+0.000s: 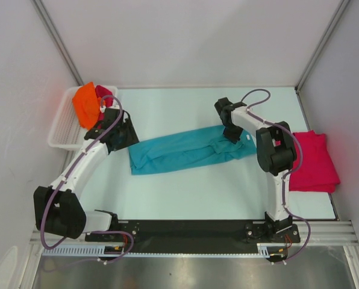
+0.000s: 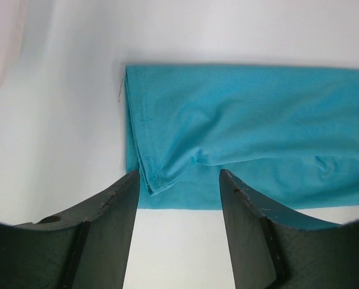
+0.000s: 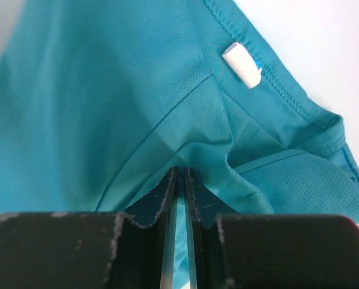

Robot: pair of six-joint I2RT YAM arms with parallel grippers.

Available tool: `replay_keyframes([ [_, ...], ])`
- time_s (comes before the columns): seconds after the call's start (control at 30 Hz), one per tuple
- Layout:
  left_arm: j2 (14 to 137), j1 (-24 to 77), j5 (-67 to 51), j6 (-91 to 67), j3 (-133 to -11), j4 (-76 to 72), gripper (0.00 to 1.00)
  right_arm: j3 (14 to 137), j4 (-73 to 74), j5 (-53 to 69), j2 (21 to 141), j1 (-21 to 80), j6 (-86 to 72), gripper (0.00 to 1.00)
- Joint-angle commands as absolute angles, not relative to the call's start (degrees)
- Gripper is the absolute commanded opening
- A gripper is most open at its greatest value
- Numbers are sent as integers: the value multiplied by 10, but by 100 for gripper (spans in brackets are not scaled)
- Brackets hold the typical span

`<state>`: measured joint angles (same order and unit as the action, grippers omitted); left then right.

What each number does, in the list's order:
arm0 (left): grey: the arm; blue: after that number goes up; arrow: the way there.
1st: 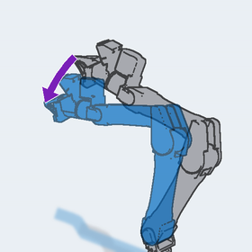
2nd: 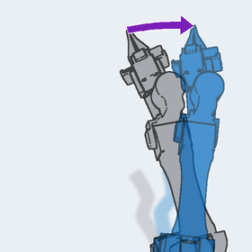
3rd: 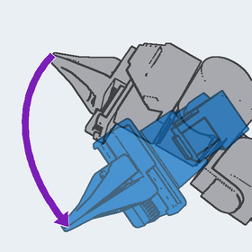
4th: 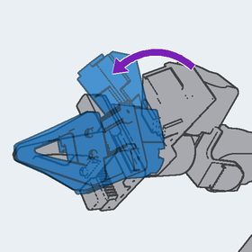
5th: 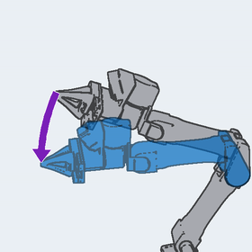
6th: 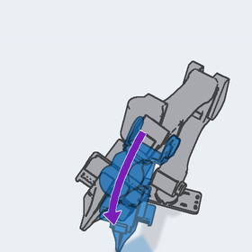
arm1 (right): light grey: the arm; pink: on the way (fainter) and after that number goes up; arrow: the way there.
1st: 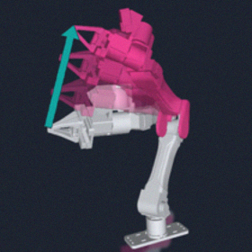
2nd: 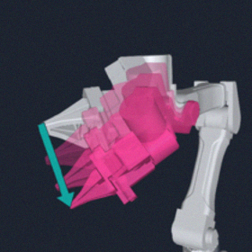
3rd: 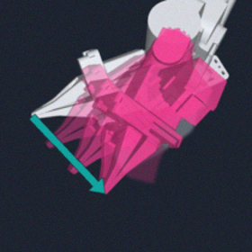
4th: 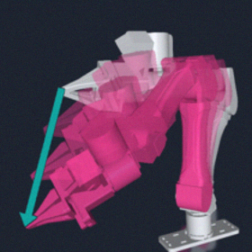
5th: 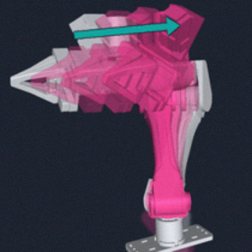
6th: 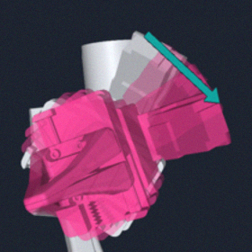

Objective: Fold and stack the t-shirts

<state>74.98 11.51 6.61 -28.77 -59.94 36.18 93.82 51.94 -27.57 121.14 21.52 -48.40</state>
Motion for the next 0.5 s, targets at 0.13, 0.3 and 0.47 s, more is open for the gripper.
replay_keyframes([
  [0.13, 737, 94, 54, -261, -615, 365, 61, 1026, 515, -219, 1301, 189, -489, 15],
  [0.3, 737, 82, 47, -257, -630, 371, 61, 1126, 536, -159, 1397, 152, -483, 16],
  [0.47, 749, 76, 41, -254, -644, 374, 61, 1215, 554, -134, 1453, 107, -485, 16],
])
